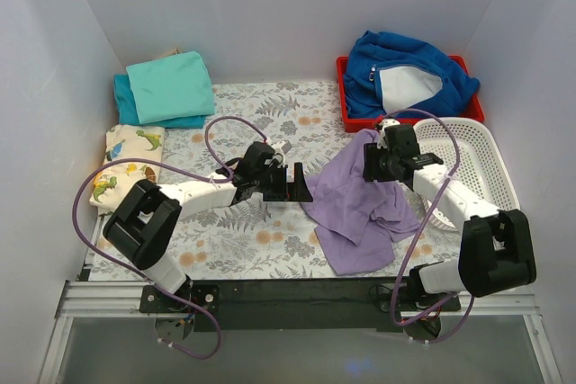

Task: Fold and stack the t-shirts
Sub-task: Flatten the tshirt out

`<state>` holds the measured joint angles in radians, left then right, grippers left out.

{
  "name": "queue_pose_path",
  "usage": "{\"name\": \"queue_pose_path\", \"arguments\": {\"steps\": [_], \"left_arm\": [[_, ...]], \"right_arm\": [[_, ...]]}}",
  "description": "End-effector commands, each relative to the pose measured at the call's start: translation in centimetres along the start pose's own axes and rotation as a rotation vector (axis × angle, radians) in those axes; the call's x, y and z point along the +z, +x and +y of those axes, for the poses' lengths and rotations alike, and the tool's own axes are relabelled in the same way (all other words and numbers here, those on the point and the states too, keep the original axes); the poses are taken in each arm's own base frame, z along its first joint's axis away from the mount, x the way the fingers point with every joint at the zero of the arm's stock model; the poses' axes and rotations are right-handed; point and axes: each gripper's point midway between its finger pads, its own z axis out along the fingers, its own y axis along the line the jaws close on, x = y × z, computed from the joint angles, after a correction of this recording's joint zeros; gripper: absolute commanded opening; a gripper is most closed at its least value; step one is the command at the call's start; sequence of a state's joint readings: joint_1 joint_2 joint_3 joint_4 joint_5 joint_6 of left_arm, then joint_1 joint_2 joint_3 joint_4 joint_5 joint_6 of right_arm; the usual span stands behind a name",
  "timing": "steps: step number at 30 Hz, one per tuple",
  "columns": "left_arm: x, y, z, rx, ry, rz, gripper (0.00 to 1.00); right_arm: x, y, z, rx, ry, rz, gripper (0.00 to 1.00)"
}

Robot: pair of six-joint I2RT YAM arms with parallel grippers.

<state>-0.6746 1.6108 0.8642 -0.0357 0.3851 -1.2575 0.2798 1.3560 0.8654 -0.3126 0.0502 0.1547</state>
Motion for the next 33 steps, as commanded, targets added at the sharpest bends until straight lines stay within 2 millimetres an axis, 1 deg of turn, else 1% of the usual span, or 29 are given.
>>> {"name": "queue_pose_path", "arguments": {"steps": [1,4,5,10,12,13,14,16,17,18,21,23,25,26,29,30,31,32,33], "left_arm": [[-1.0,-1.3,-1.4,0.022,0.033,-0.062,0.91],[-1.3,-1.5,-1.6,0.028,0.037,-0.071,0.91],[-1.3,-1.4,-1.5,0.025,0.036,-0.068,0.91],[-1.4,-1.3,-1.5,0.025,0.034,-0.068,0.91],[-1.4,-1.2,-1.3,0.026,0.030,-0.066,0.91],[-1.3,-1.2,-1.2,0.026,0.025,-0.067,0.91],[-1.3,-1.2,-1.2,0.026,0.023,-0.067,0.91],[-1.2,-1.1,-1.0,0.025,0.017,-0.063,0.91],[-1.2,-1.1,-0.9,0.022,0.013,-0.062,0.91],[-1.2,-1.0,-0.8,0.022,0.011,-0.063,0.91],[-1.2,-1.0,-0.6,0.022,0.001,-0.065,0.91],[-1.1,-1.0,-0.5,0.024,-0.007,-0.065,0.92],[-1.1,-1.1,-0.3,0.025,-0.014,-0.068,0.91],[-1.3,-1.1,-0.3,0.027,-0.021,-0.072,0.92],[-1.7,-1.7,-0.1,0.034,-0.049,-0.101,0.91],[-2.1,-2.1,0.2,0.034,-0.073,-0.124,0.92],[-2.3,-2.4,0.2,0.036,-0.080,-0.137,0.94],[-2.5,-2.6,0.1,0.036,-0.084,-0.147,0.95],[-2.8,-2.9,0.0,0.038,-0.086,-0.159,0.95]], "right_arm": [[0.5,0.9,1.3,-0.007,-0.075,0.022,0.61],[1.3,1.6,1.5,-0.017,-0.104,0.027,0.61],[1.3,1.6,1.6,-0.017,-0.110,0.028,0.61],[2.6,1.7,1.9,-0.030,-0.138,0.024,0.61],[3.1,1.7,2.2,-0.033,-0.157,0.031,0.56],[3.2,1.4,2.3,-0.035,-0.164,0.024,0.52],[3.2,1.3,2.4,-0.035,-0.172,0.022,0.39],[3.2,0.8,2.7,-0.044,-0.187,0.012,0.21],[3.2,0.6,2.7,-0.048,-0.188,0.004,0.08],[3.0,0.3,2.8,-0.051,-0.191,-0.008,0.01],[2.2,-0.8,3.0,-0.066,-0.202,-0.043,0.01],[1.4,-1.8,3.3,-0.071,-0.215,-0.077,0.01],[-0.5,-3.4,3.9,-0.077,-0.238,-0.141,0.01],[-2.2,-4.8,4.2,-0.078,-0.250,-0.200,0.01],[-5.6,-7.2,4.5,-0.083,-0.252,-0.299,0.01],[-8.2,-9.0,4.6,-0.091,-0.248,-0.370,0.01],[-9.4,-9.9,4.1,-0.089,-0.215,-0.409,0.01],[-11.7,-11.1,3.9,-0.092,-0.197,-0.478,0.01],[-13.3,-12.3,3.5,-0.096,-0.167,-0.530,0.01]]}}
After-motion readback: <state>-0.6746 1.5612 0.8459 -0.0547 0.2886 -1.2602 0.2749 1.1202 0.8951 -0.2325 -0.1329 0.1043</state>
